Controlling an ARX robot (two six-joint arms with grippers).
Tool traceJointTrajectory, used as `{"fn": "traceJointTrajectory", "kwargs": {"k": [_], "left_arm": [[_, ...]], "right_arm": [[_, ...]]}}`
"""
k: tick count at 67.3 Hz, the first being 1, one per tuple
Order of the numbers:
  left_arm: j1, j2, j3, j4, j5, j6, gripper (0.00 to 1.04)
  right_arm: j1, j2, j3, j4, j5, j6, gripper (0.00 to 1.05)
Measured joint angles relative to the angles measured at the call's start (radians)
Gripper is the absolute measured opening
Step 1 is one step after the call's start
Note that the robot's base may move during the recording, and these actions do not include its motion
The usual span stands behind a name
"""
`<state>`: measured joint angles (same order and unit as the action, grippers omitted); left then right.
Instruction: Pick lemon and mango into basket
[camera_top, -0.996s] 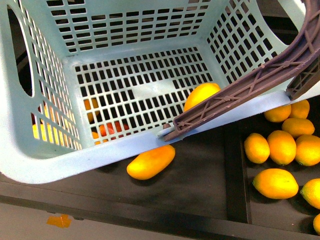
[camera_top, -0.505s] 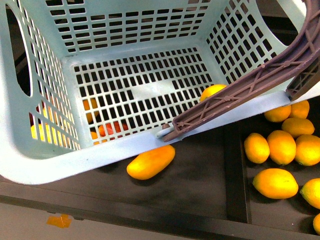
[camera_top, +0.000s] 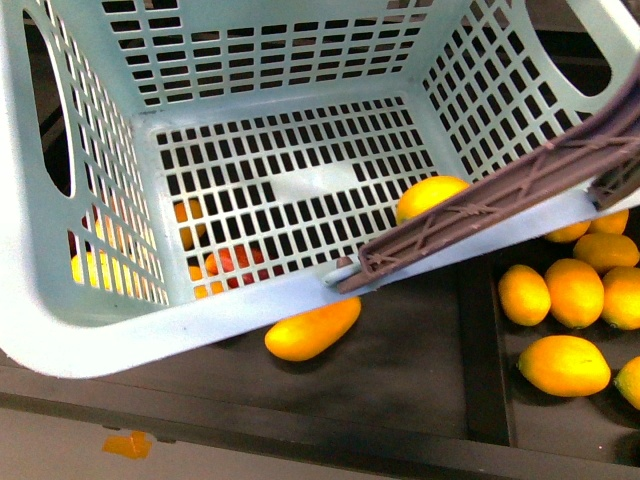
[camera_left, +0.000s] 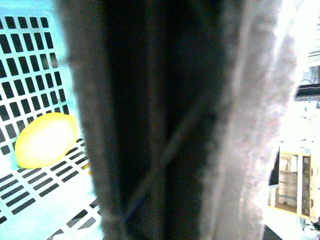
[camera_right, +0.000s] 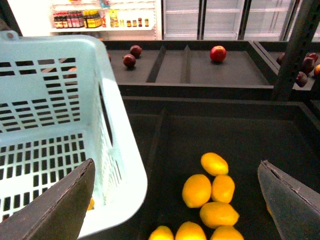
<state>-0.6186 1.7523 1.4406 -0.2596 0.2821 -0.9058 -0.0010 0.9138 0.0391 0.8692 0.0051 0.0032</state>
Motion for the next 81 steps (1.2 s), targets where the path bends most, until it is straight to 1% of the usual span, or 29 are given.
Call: {"fn": "traceJointTrajectory", "kwargs": {"k": [7,35,52,73,81], "left_arm": [[-0.003,0.000,0.000,0.000,0.017,-0.011,0.15],[0.012,0.000,-0.001,0.003,-0.019,-0.001,0.15],[0.012,0.000,-0.001,0.003,0.001,-0.005,0.15],[0.012,0.000,-0.001,0.003,-0.013,0.001,0.15],[0.028,0.000,-0.003,0.003,-0.016,-0.003,0.15]], "right_arm": [[0.000,0.000,0.000,0.000,-0.003,0.000,0.96],[0.000,0.001,-0.002,0.000,-0.005,0.000,0.96],[0.000,-0.002,-0.001,0.000,-0.005,0.000,0.96],[0.000,-0.001,-0.002,0.000,-0.005,0.000,0.96],[0.002,-0.001,-0.002,0.000,-0.013,0.000,0.96]]}}
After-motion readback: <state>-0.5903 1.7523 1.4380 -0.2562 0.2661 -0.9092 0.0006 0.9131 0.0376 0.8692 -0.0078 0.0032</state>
